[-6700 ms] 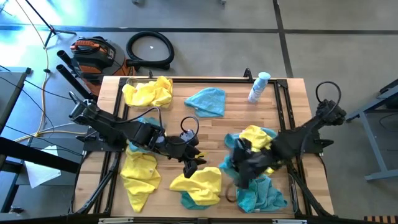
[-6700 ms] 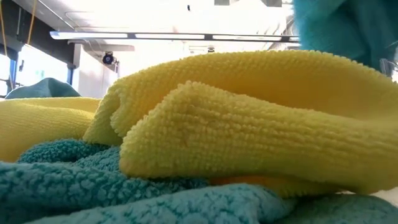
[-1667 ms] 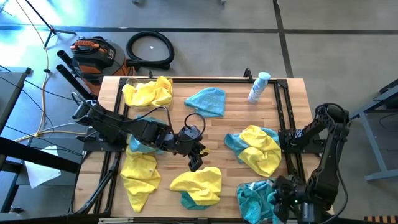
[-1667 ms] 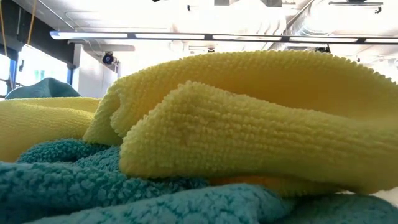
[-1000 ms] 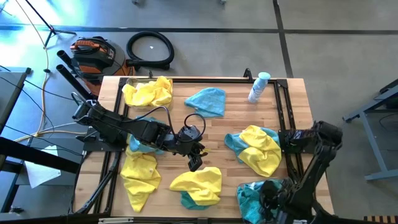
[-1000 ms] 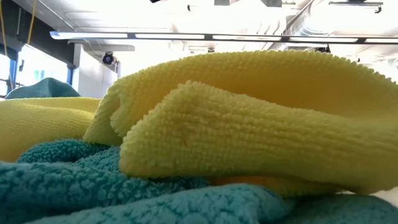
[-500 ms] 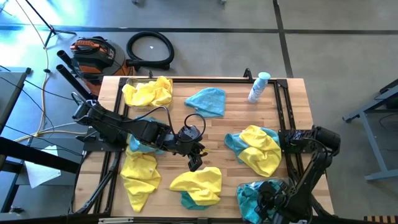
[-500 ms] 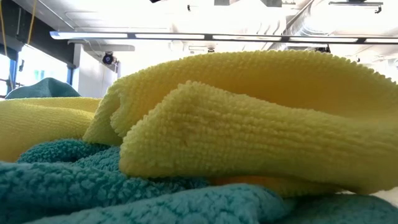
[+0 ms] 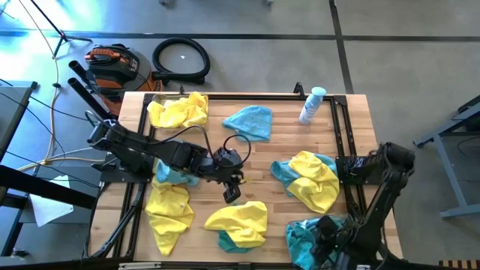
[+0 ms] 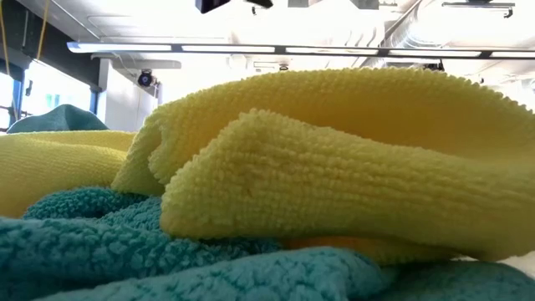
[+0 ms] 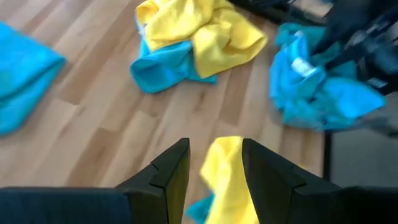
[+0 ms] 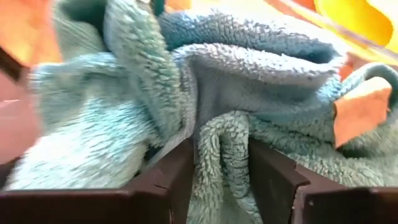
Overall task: Sort microfiber towel by color & place in baskets
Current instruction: Put the blue towel into the bottom transparent bin, then put the yellow towel into the top transparent bin
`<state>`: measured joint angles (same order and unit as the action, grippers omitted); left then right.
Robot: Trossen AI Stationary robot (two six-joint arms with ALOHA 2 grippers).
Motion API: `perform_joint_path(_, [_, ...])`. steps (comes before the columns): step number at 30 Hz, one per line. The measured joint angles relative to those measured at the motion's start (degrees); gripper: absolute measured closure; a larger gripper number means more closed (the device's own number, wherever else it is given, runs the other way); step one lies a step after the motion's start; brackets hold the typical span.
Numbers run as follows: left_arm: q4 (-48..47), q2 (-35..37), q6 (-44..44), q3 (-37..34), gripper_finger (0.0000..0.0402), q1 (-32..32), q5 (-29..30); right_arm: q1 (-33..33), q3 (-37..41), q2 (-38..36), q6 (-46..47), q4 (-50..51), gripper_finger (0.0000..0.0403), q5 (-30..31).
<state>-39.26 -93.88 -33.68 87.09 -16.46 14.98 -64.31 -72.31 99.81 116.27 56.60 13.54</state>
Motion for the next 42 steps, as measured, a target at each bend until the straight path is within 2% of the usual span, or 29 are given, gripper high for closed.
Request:
perform_joint_path(11, [-17.95, 3.20, 11.34, 0.02, 0.0267, 1.61, 3.99, 0.33, 0.00, -13.40, 9.75, 3.01, 0.0258, -0.31])
perform_joint_path(13, [-19.33, 4.09, 13.64, -0.38, 0.0267, 1.61, 4.01, 1.12, -0.02, -15.03, 9.77, 3.56, 0.0258, -2.12])
perform_joint_path(17, [-18.86, 8.33, 16.30, -5.93, 0.0267, 1.95, 4.51, 3.89, -0.04, -16.01, 9.90, 7.29, 0.0259, -9.56])
perform_joint_path(21, [-15.52, 16.23, 15.57, -15.80, 0.0267, 3.95, 4.22, 7.22, -0.04, -16.38, 9.83, 12.10, 0.0259, -5.78])
perform_joint_path(26, [-7.96, 28.78, 14.41, -27.96, 0.0267, 7.31, 0.75, 15.24, -0.04, -16.68, 6.90, 17.15, 0.0259, 1.71])
perform_joint_path(30, [-1.87, 37.17, 14.41, -34.28, 0.0267, 8.81, 0.59, 24.44, -0.04, -16.68, -5.88, 18.42, 0.0259, 4.79])
perform_joint_path(36, [0.71, 43.03, 14.36, -37.43, 0.0267, 10.23, 0.57, 38.77, 3.03, -16.68, -19.68, 22.21, 0.0259, -1.93])
perform_joint_path(42, [0.43, 43.47, 13.17, -37.68, 0.0267, 10.51, -1.31, 47.08, 13.09, -16.94, -22.60, 18.96, 0.0259, -7.35])
